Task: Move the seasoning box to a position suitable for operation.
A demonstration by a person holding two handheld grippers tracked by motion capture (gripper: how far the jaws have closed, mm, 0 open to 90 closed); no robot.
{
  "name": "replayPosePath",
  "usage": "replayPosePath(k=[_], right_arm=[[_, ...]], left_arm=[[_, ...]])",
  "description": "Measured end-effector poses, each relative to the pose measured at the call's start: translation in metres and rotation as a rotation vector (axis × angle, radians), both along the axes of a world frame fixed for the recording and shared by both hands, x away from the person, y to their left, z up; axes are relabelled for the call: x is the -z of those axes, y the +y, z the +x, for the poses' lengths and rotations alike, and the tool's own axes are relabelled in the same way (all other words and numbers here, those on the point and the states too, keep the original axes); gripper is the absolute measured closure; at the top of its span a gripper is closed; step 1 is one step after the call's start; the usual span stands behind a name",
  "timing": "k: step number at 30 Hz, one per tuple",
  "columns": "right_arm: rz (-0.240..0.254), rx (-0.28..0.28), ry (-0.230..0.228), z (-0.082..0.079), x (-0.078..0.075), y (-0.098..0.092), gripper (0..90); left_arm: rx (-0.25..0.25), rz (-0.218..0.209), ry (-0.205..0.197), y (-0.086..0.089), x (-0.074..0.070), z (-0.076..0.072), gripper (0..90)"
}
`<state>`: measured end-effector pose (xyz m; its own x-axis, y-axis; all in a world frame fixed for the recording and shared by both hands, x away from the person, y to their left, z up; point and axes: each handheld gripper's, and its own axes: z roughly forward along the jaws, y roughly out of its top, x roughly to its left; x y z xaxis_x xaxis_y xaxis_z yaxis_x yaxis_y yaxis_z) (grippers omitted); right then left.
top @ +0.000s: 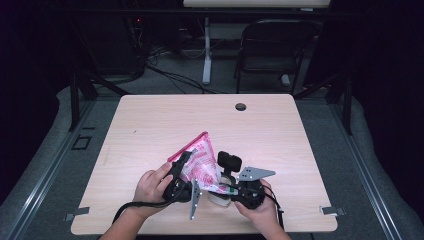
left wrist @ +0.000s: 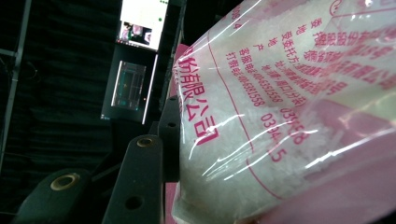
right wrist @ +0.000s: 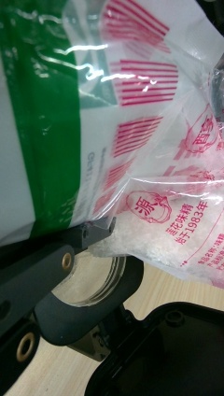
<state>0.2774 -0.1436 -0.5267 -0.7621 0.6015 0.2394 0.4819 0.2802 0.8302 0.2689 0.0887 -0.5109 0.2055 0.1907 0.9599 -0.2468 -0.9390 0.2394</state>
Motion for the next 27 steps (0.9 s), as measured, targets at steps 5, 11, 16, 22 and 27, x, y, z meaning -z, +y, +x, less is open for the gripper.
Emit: replayPosePath(k=[5, 11, 16, 22, 27], right_arm=[[0.003, 0.004, -0.004, -0.0004, -0.0001, 0.0000, 89.5], [0.009, 0.007, -0.009, -0.0010, 0.0000, 0.0006, 89.2], [-0.003, 0.008, -0.019, -0.0016, -0.0007, 0.0004, 88.9], [-0.006, 0.007, -0.024, -0.0020, -0.0016, -0.0004, 88.2], [-0.004, 0.008, -0.023, -0.0015, -0.0014, -0.0006, 88.0]], left_arm=[[-0.001, 0.004, -0.003, -0.0002, -0.0007, 0.0001, 65.4], [-0.001, 0.007, -0.007, -0.0003, -0.0002, -0.0003, 65.5], [-0.004, 0.028, -0.020, -0.0008, 0.0002, -0.0013, 65.9], [-0.005, 0.030, -0.025, -0.0011, 0.0000, -0.0020, 66.0], [0.001, 0.029, -0.041, -0.0014, 0.0000, -0.0021, 66.0]])
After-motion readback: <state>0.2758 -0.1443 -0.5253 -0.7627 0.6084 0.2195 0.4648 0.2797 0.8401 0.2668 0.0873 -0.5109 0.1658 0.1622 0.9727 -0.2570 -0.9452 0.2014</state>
